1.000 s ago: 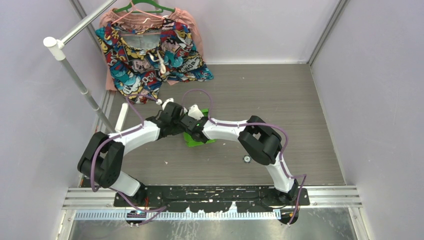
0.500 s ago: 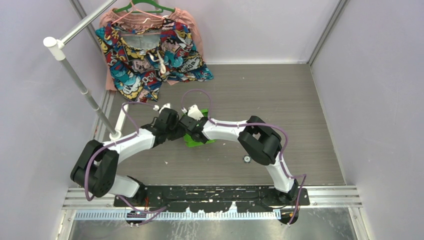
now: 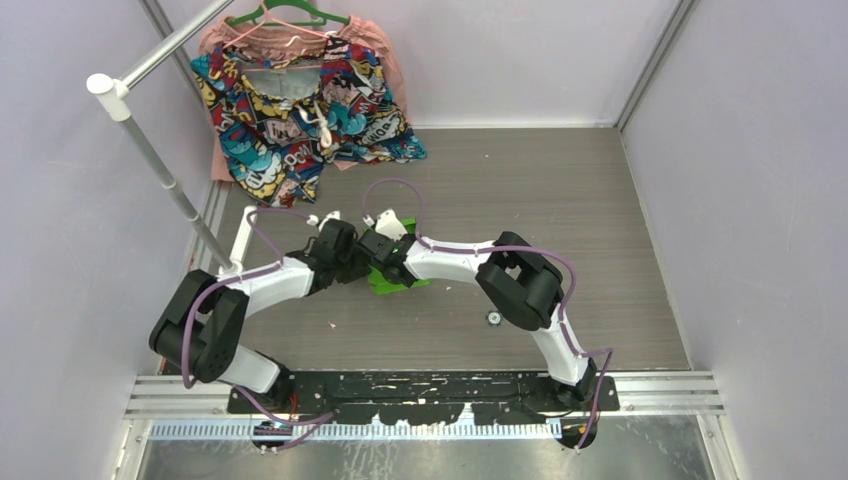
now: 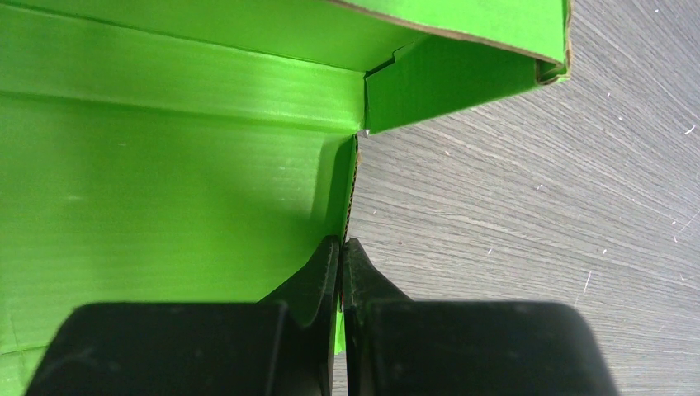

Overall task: Fold the paper box
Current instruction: Fold the paper box at the center of the board.

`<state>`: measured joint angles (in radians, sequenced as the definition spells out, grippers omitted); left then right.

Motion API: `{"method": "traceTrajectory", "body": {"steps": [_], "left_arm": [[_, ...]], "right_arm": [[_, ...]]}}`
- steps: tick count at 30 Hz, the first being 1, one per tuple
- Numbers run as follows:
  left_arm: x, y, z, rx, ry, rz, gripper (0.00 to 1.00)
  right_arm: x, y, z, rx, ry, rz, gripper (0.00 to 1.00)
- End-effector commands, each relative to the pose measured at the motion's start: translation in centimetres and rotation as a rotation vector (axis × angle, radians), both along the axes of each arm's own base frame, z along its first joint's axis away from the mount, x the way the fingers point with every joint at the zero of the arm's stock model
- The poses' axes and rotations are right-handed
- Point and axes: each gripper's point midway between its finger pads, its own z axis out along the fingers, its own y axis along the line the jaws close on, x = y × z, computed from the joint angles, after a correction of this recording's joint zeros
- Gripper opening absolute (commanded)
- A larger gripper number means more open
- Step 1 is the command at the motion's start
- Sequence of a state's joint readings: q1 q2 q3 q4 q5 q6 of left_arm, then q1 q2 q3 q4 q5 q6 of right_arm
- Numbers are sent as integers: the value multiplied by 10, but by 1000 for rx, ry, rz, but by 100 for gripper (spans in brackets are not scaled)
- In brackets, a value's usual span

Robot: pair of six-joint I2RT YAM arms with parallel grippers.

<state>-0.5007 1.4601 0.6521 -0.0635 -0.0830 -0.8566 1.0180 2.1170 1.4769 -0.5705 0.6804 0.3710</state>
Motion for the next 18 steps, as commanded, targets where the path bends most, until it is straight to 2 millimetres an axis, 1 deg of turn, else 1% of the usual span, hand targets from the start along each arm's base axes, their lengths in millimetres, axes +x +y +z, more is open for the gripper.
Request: {"method": "traceTrajectory", "body": {"steps": [1,5,14,18], "left_arm": [[18,-10,15,-39,-63,2,17],[22,-12,17,-37,-66,-1,17],[29,-17,30,-59,-89,-1,16],[32,-21,31,-71,-87,-5,16]], "right_arm": [[-33,10,-37,58,170,26,1],[-33,10,-39,58,174,26,1],[-34,9,-41,48,178,28,1],[-34,9,-42,46,179,27,1]]}}
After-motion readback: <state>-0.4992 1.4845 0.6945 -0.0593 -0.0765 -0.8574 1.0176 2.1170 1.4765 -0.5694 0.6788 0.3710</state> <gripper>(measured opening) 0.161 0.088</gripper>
